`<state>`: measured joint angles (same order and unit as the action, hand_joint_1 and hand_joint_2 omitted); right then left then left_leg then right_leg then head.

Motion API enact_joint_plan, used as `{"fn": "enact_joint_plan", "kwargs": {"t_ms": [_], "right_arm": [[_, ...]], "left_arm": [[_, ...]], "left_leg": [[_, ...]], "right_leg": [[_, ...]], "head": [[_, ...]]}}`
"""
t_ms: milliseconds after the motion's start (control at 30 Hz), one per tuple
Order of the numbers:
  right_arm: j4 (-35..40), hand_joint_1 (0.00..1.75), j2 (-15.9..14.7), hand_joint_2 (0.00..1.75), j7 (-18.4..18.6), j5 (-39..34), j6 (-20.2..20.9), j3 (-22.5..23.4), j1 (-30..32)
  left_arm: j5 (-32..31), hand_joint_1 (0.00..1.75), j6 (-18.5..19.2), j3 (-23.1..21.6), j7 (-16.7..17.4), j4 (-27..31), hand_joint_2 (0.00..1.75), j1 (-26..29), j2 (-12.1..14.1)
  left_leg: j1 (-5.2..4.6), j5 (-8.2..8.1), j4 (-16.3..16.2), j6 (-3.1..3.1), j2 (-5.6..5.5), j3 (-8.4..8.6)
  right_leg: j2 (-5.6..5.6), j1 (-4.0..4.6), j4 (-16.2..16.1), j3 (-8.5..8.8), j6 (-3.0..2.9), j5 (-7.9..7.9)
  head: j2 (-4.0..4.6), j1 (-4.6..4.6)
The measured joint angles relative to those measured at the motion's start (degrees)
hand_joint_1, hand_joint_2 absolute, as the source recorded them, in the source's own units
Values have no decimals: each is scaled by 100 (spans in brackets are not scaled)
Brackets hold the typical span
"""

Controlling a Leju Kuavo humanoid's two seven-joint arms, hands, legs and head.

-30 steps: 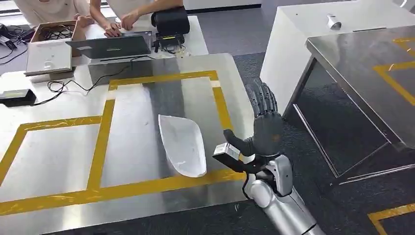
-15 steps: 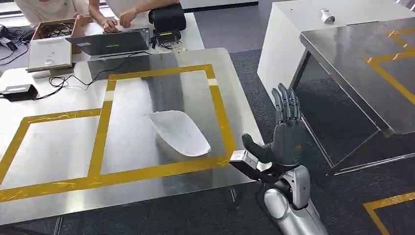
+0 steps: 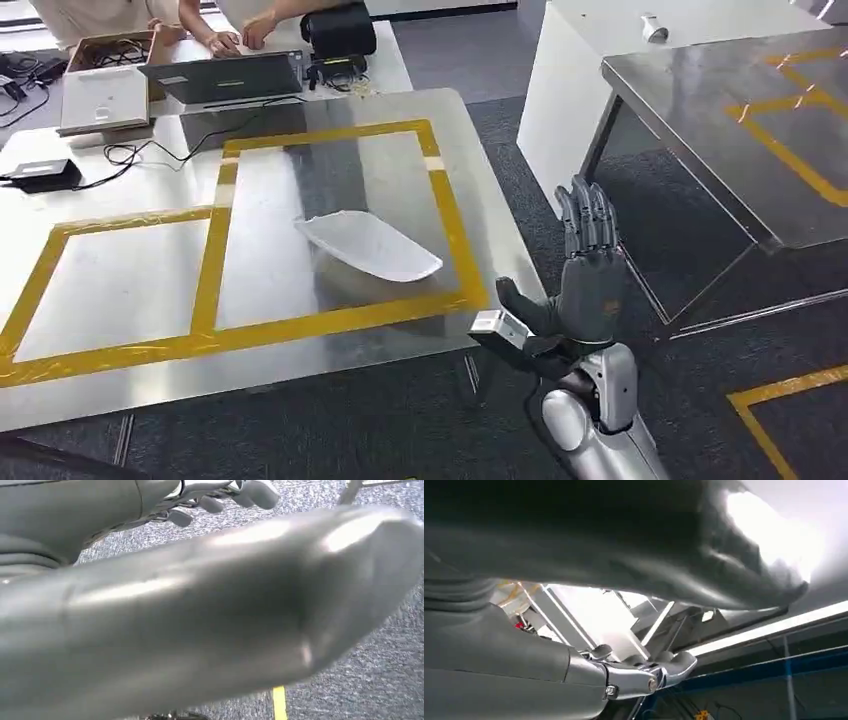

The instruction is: Take the parts from the cabinet and place them on the table.

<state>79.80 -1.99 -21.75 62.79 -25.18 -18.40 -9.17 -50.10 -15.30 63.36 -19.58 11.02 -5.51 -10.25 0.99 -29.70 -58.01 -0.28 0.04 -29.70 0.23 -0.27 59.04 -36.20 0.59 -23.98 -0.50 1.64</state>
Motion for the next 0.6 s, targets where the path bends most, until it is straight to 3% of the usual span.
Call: {"fn": "enact_joint_plan", "kwargs": {"t_ms": [33,67,100,133,167,200,233,300,333,367,467,500,533,600], "right_arm": [[39,0,-20,0,6,26,-9,55,50],[74,0,-41,0,4,44,-7,109,87],[105,0,-57,0,6,68,-4,153,128],[133,0,-74,0,26,96,6,214,180],[149,0,-87,0,63,112,13,278,229],[170,0,-100,0,107,147,22,341,281],[199,0,-131,0,144,164,28,426,325],[269,0,-201,0,203,201,39,599,388],[306,0,-245,0,205,201,44,693,415],[334,0,-289,0,203,190,44,798,472],[470,0,-435,0,124,-33,24,1279,738],[533,0,-459,0,72,-125,20,1443,842],[611,0,-472,0,18,-201,22,1629,933],[778,0,-505,0,-44,-264,31,1959,1179]], "left_arm": [[0,0,2,0,22,4,0,0,8],[0,0,2,4,33,7,0,1,15],[-2,0,4,7,35,9,0,3,17],[-2,0,17,15,33,9,0,6,17],[-2,0,26,24,30,9,0,9,17],[-2,0,37,31,24,9,0,15,17],[-2,0,57,35,9,7,0,21,15],[-2,0,68,37,-20,7,0,19,6],[-2,0,72,37,-29,7,0,15,2],[-2,0,72,39,-26,7,0,17,0],[18,0,68,44,-22,7,0,26,-7],[22,0,57,52,-16,7,0,38,-5],[22,0,52,65,-7,7,0,46,4],[22,0,50,83,-2,0,0,47,-5]], "left_leg": [[-4,48,0,43,11,-25],[-5,94,-4,84,17,-79],[-7,143,-7,87,21,-144],[-12,186,-17,89,23,-213],[-13,226,-28,86,23,-278],[-13,262,-42,80,22,-340],[-12,290,-62,74,23,-394],[-12,338,-107,43,21,-483],[-13,359,-131,22,24,-504],[-37,388,-132,-21,12,-522],[-17,485,-83,-137,4,-518],[-40,503,-94,-170,-10,-530],[-26,368,-177,-181,-12,-602],[-17,-245,-831,-213,-6,-813]], "right_leg": [[0,-9,158,-73,29,-231],[0,-19,494,-202,52,-566],[-1,-27,920,-344,77,-861],[0,-27,1355,-472,94,-1090],[-1,-28,1649,-532,105,-1173],[-1,-31,1693,-476,105,-1104],[-1,-34,1477,-286,99,-940],[-5,-33,468,406,57,-600],[-12,-25,9,688,22,-677],[-10,25,-33,711,-13,-644],[-8,50,-68,652,-123,-598],[-24,-17,-152,640,-185,-515],[-45,-20,-172,626,-208,-468],[-48,-21,-172,524,-263,-386]], "head": [[0,4],[0,39],[0,39],[0,41],[0,41],[0,41],[0,41],[0,41],[0,41],[0,35],[0,26],[0,24],[0,20],[0,-53]]}}
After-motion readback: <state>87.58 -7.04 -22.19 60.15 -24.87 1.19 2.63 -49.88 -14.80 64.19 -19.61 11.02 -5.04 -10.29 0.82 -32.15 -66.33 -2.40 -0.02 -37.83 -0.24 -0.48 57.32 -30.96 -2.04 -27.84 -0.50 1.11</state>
